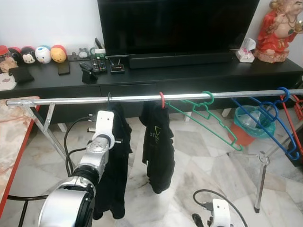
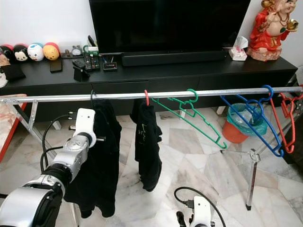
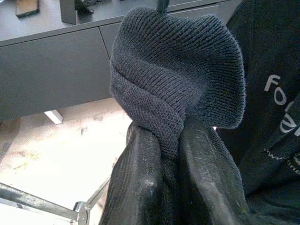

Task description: Hang hanger

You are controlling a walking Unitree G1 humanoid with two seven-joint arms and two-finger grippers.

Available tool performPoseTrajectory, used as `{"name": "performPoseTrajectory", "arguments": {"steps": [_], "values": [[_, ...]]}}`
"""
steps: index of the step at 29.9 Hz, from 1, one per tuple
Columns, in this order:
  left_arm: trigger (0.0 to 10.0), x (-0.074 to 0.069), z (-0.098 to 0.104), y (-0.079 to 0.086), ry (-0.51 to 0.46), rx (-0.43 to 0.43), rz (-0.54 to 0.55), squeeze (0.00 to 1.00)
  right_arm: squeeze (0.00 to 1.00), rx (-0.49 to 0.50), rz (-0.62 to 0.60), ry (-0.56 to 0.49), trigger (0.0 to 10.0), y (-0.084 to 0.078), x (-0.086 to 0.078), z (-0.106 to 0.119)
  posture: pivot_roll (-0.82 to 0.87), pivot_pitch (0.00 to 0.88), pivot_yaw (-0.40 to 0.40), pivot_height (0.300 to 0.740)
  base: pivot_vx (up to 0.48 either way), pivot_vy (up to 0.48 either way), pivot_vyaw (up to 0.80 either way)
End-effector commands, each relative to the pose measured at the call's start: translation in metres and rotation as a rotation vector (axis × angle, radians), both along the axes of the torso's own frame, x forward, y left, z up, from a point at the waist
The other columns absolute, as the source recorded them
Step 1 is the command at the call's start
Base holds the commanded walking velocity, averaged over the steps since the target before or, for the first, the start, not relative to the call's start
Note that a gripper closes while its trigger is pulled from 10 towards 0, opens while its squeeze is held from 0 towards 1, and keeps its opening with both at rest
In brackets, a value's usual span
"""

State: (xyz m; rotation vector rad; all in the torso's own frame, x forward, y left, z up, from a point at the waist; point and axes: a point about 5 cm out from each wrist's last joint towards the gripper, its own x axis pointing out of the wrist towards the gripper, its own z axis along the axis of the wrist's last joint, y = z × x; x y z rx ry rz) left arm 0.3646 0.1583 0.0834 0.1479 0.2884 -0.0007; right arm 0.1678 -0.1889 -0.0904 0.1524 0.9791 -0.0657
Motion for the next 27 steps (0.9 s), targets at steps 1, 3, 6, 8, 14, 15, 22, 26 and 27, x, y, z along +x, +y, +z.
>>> {"name": "performPoseTrajectory", "arguments": {"steps": [1, 3, 6, 8, 14, 15, 22, 26, 27], "values": [[10.0, -0.024, -0.04, 0.006, 0.171, -0.014, 0.029, 0.0, 0.0, 0.002, -0.003, 0.004, 10.0, 0.0, -0.001, -0.001, -0.09, 0.0, -0.039, 0.74, 0.0, 0.0, 0.0], [10.0, -0.019, -0.03, 0.004, 0.088, -0.056, 0.024, 0.0, 0.0, 0.002, 0.0, 0.0, 10.0, 0.0, -0.001, 0.0, -0.09, 0.0, -0.041, 0.74, 0.0, 0.0, 0.0], [10.0, -0.015, -0.022, 0.005, 0.033, -0.052, 0.034, 0.0, 0.0, 0.003, -0.003, -0.004, 10.0, 0.0, -0.001, 0.0, -0.09, 0.0, -0.042, 0.74, 0.0, 0.0, 0.0], [10.0, -0.008, -0.008, 0.006, -0.051, -0.079, 0.047, 0.0, 0.0, 0.004, -0.009, -0.01, 10.0, 0.0, 0.0, 0.0, -0.09, 0.0, -0.04, 0.74, 0.0, 0.0, 0.0], [10.0, 0.0, 0.005, 0.004, -0.097, -0.095, 0.066, 0.0, 0.0, 0.007, -0.003, -0.013, 10.0, 0.0, 0.0, 0.0, -0.09, 0.0, -0.04, 0.74, 0.0, 0.0, 0.0], [10.0, 0.0, 0.006, 0.005, -0.104, -0.101, 0.074, 0.0, 0.0, 0.008, -0.001, -0.013, 10.0, 0.0, 0.0, 0.0, -0.09, 0.0, -0.04, 0.74, 0.0, 0.0, 0.0], [10.0, 0.008, 0.017, 0.005, -0.117, -0.1, 0.096, 0.0, 0.0, 0.012, -0.002, -0.016, 10.0, 0.0, 0.001, 0.001, -0.1, 0.0, -0.038, 0.74, 0.0, 0.0, 0.0], [10.0, 0.009, 0.015, 0.004, -0.066, -0.071, 0.076, 0.0, 0.0, 0.014, -0.002, -0.017, 10.0, 0.0, 0.001, 0.001, -0.1, 0.0, -0.036, 0.74, 0.0, 0.0, 0.0], [10.0, 0.009, 0.013, 0.003, -0.048, -0.067, 0.07, 0.0, 0.0, 0.015, -0.002, -0.017, 10.0, 0.0, 0.001, 0.001, -0.1, 0.0, -0.036, 0.74, 0.0, 0.0, 0.0]]}}
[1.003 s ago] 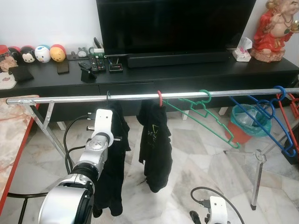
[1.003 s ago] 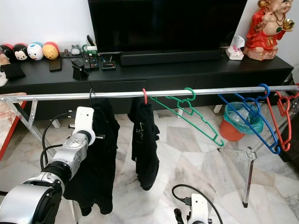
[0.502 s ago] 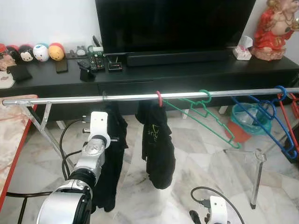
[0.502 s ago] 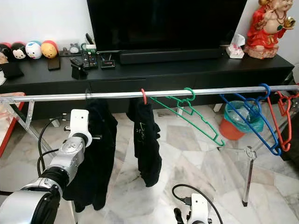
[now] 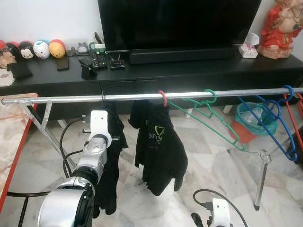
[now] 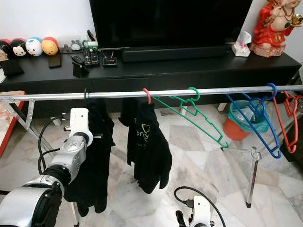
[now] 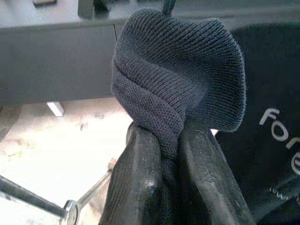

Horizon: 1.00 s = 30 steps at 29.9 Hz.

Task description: Hang hanger

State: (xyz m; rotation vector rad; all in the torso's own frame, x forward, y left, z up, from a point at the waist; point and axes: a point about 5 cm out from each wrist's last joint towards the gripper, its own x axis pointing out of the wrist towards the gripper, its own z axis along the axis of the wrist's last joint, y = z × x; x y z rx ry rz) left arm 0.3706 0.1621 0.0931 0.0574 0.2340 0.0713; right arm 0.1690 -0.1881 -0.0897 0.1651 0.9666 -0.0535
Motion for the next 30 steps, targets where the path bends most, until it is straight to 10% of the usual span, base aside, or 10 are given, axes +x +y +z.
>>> {"name": "performPoseTrajectory", "arguments": {"steps": [1, 11, 12, 13, 14, 30], "values": [[10.0, 0.002, 0.0, -0.003, 0.038, 0.022, -0.033, 0.0, 0.0, 0.0, -0.004, -0.002, 10.0, 0.0, -0.001, 0.0, -0.1, 0.0, -0.036, 0.74, 0.0, 0.0, 0.0], [10.0, -0.009, -0.018, -0.007, 0.081, 0.057, -0.094, 0.0, 0.0, 0.002, 0.01, -0.002, 10.0, 0.0, -0.001, 0.0, -0.1, 0.0, -0.035, 0.74, 0.0, 0.0, 0.0], [10.0, -0.009, -0.018, -0.007, 0.073, 0.051, -0.09, 0.56, 0.0, 0.001, 0.01, -0.002, 10.0, 0.0, -0.001, 0.0, -0.09, 0.0, -0.036, 0.74, 0.0, 0.0, 0.0], [10.0, -0.01, -0.018, -0.006, 0.068, 0.046, -0.088, 0.56, 0.0, 0.001, 0.01, -0.002, 10.0, 0.0, -0.001, 0.0, -0.09, 0.0, -0.036, 0.74, 0.0, 0.0, 0.0], [10.0, -0.01, -0.017, -0.005, 0.048, 0.035, -0.085, 1.0, 0.0, 0.001, 0.012, -0.002, 10.0, 0.0, -0.001, 0.0, -0.09, 0.0, -0.037, 0.74, 0.0, 0.0, 0.0], [10.0, -0.009, -0.004, -0.004, -0.075, 0.017, -0.084, 1.0, 0.0, 0.003, 0.018, -0.002, 10.0, 0.001, 0.0, 0.0, -0.09, 0.004, -0.035, 0.74, 0.0, 0.0, 0.0]]}}
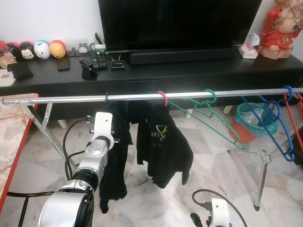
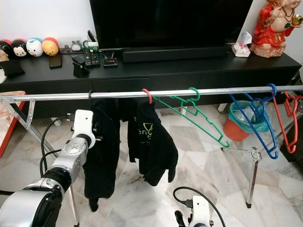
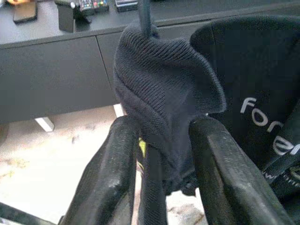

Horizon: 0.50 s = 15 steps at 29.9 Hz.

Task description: Hang hanger

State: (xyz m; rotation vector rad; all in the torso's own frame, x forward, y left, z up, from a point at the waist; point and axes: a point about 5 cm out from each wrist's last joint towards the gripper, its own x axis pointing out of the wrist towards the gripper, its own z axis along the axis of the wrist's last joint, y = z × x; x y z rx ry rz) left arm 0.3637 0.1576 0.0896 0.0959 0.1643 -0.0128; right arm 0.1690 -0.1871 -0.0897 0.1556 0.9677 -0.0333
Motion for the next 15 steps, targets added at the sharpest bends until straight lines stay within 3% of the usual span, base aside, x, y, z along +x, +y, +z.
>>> {"name": "performPoseTrajectory", "arguments": {"steps": [1, 6, 10, 11, 15], "values": [[10.0, -0.002, 0.001, 0.001, -0.028, -0.019, 0.001, 1.0, 0.0, 0.002, -0.002, -0.002, 10.0, 0.0, -0.001, 0.0, -0.09, 0.004, -0.034, 0.74, 0.0, 0.0, 0.0], [10.0, -0.007, 0.003, 0.007, -0.082, -0.021, 0.011, 1.0, 0.0, 0.001, -0.004, -0.003, 10.0, 0.0, -0.001, 0.0, -0.09, 0.006, -0.029, 0.74, 0.0, 0.0, 0.0], [10.0, -0.027, 0.004, 0.02, -0.186, -0.014, 0.03, 1.0, 0.0, -0.008, -0.019, -0.009, 10.0, -0.001, -0.002, 0.0, -0.09, 0.011, -0.023, 0.74, 0.0, 0.0, 0.0], [10.0, -0.041, 0.006, 0.026, -0.236, -0.012, 0.041, 1.0, 0.0, -0.01, -0.022, -0.011, 10.0, -0.002, -0.002, -0.001, -0.09, 0.012, -0.023, 0.74, 0.0, 0.0, 0.0], [10.0, -0.061, 0.005, 0.032, -0.269, -0.001, 0.039, 1.0, 0.0, -0.012, -0.027, -0.011, 10.0, -0.002, -0.003, -0.001, -0.08, 0.015, -0.019, 0.74, 0.0, 0.0, 0.0]]}}
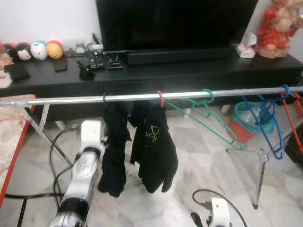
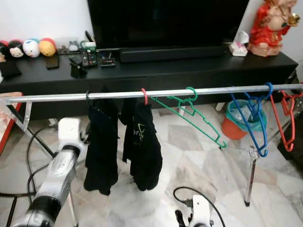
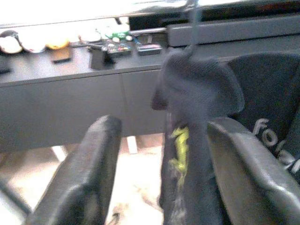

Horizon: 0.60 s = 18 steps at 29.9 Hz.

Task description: Hang hanger

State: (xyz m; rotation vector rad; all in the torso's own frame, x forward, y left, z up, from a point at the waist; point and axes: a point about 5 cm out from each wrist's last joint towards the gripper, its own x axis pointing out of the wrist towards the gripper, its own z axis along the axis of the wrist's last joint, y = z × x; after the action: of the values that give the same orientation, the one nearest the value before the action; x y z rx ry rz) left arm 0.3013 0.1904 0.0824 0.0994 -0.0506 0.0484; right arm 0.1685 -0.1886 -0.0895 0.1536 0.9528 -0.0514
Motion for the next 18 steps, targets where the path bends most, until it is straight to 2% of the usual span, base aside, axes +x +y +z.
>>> {"name": "performPoseTrajectory", "arguments": {"steps": [1, 2, 3, 4, 5, 7, 9, 11, 13, 18], "values": [[10.0, -0.015, 0.01, 0.001, -0.055, 0.028, -0.036, 1.0, 0.0, -0.005, -0.01, 0.003, 10.0, -0.001, -0.003, -0.001, -0.08, 0.015, -0.019, 0.74, 0.0, 0.0, 0.0], [10.0, -0.021, 0.008, 0.001, -0.053, 0.044, -0.051, 1.0, 0.0, -0.007, -0.007, 0.005, 10.0, -0.001, -0.003, -0.001, -0.07, 0.016, -0.018, 0.74, 0.0, 0.0, 0.0], [10.0, -0.028, 0.004, 0.001, -0.045, 0.055, -0.063, 0.47, 0.0, -0.009, -0.004, 0.006, 10.0, -0.001, -0.003, -0.001, -0.07, 0.013, -0.015, 0.74, 0.0, 0.0, 0.0], [10.0, -0.035, -0.003, 0.003, -0.017, 0.053, -0.066, 0.0, 0.0, -0.01, -0.003, 0.007, 10.0, 0.0, -0.003, -0.001, -0.07, 0.012, -0.013, 0.74, 0.0, 0.0, 0.0], [10.0, -0.044, -0.013, 0.006, 0.025, 0.049, -0.062, 0.0, 0.0, -0.009, -0.003, 0.006, 10.0, 0.0, -0.004, -0.002, -0.07, 0.009, -0.012, 0.74, 0.0, 0.0, 0.0], [10.0, -0.053, -0.025, 0.01, 0.09, 0.078, -0.055, 0.0, 0.0, -0.007, -0.006, 0.006, 10.0, 0.0, -0.004, -0.002, -0.07, 0.009, -0.012, 0.74, 0.0, 0.0, 0.0], [10.0, -0.067, -0.052, 0.018, 0.221, 0.105, -0.039, 0.0, 0.0, -0.01, -0.007, 0.007, 10.0, 0.0, -0.004, -0.002, -0.06, 0.0, -0.013, 0.74, 0.0, 0.0, 0.0], [10.0, -0.07, -0.058, 0.02, 0.257, 0.106, -0.031, 0.0, 0.0, -0.011, -0.007, 0.007, 10.0, 0.0, -0.004, -0.002, -0.06, 0.0, -0.013, 0.74, 0.0, 0.0, 0.0], [10.0, -0.078, -0.081, 0.022, 0.397, 0.126, -0.036, 0.0, 0.0, -0.014, -0.008, 0.01, 10.0, 0.0, -0.004, -0.002, -0.06, 0.0, -0.011, 0.74, 0.0, 0.0, 0.0], [10.0, -0.089, -0.113, 0.024, 0.561, 0.142, -0.024, 0.0, 0.0, -0.019, -0.003, 0.018, 10.0, 0.0, -0.004, -0.002, -0.07, 0.0, -0.007, 0.74, 0.0, 0.0, 0.0]]}}
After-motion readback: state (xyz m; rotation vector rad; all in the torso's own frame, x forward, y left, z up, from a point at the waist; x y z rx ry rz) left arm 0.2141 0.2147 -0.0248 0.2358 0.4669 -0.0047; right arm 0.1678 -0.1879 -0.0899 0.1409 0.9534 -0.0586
